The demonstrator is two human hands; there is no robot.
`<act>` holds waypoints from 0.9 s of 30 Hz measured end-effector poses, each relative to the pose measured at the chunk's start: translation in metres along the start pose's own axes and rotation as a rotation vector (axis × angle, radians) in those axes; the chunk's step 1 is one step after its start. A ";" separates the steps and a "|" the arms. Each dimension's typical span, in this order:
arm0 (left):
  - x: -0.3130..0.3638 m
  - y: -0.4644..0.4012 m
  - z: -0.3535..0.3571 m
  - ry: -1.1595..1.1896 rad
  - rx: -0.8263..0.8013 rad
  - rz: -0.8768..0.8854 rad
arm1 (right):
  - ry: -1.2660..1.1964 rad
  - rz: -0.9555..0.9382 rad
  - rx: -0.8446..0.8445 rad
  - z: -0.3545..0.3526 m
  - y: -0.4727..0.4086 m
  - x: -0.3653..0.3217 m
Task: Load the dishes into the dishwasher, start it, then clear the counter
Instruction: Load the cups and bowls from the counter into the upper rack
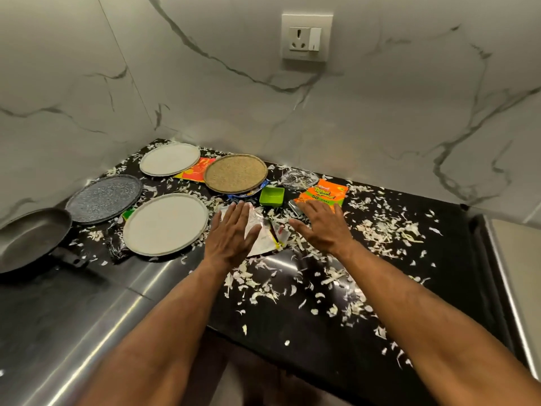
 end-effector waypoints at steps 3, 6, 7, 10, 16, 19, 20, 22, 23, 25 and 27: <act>-0.009 -0.025 0.007 0.021 -0.003 -0.011 | 0.004 -0.007 -0.028 0.009 -0.025 0.007; -0.015 -0.052 0.021 0.004 -0.023 -0.001 | 0.010 -0.002 -0.043 0.015 -0.049 0.014; -0.016 -0.062 0.026 -0.001 -0.039 0.014 | 0.009 0.004 -0.052 0.017 -0.058 0.016; -0.018 -0.088 0.040 0.008 -0.075 0.065 | 0.021 0.010 -0.101 0.027 -0.080 0.021; -0.010 -0.132 0.056 -0.036 -0.053 0.354 | 0.173 -0.100 -0.151 0.040 -0.118 0.015; -0.006 -0.147 0.065 -0.032 -0.094 0.427 | 0.220 -0.156 -0.190 0.047 -0.132 0.011; -0.005 -0.149 0.069 -0.021 -0.103 0.436 | 0.228 -0.159 -0.204 0.050 -0.135 0.010; -0.006 -0.153 0.075 -0.004 -0.113 0.453 | 0.239 -0.154 -0.228 0.057 -0.139 0.011; -0.006 -0.155 0.077 -0.001 -0.114 0.467 | 0.237 -0.149 -0.232 0.060 -0.141 0.012; -0.005 -0.157 0.080 0.007 -0.102 0.510 | 0.220 -0.139 -0.224 0.063 -0.142 0.013; -0.004 -0.161 0.080 0.032 -0.084 0.541 | 0.184 -0.141 -0.204 0.062 -0.143 0.014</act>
Point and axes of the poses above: each hand's wrist, its own y-axis away from the middle knuckle, its own z-axis out of the palm, x = y × z, the point moved 7 cm from there along -y, towards the middle knuckle, and after that the axes turned 7 degrees about -z, right-handed, at the moved point
